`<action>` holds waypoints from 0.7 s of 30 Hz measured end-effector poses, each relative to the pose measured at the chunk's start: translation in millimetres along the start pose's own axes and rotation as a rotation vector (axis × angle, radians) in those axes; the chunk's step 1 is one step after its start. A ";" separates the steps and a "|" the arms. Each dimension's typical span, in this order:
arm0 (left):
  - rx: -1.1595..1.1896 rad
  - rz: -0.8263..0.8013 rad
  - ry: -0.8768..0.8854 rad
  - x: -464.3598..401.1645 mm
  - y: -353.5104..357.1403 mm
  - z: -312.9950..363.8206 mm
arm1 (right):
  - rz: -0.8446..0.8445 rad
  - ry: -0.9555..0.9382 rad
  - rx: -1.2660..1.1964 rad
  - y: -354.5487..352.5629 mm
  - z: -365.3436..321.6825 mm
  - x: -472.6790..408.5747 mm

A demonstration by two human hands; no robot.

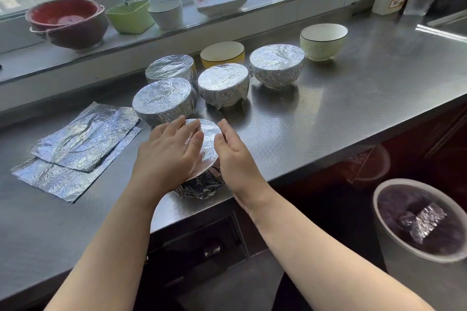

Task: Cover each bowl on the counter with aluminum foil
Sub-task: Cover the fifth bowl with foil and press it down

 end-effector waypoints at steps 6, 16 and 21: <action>-0.014 -0.026 -0.107 2.0 0.9 0.7 | -0.092 0.034 0.029 -1.9 0.8 -18.6; 0.122 -0.086 -0.187 18.5 -12.5 -5.5 | -0.105 0.045 0.062 -21.6 -5.8 -51.5; 0.029 0.033 -0.139 26.1 -13.7 -0.4 | 0.130 -0.068 -0.208 -47.6 -7.3 -44.2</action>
Point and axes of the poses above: each hand's wrist, its own x-axis away from the middle knuckle, its own y-axis out of the palm, z = x × y, the point moved 4 cm from there along -x, towards the middle knuckle, and after that the axes turned 9 degrees about y, right-handed, at the moved point
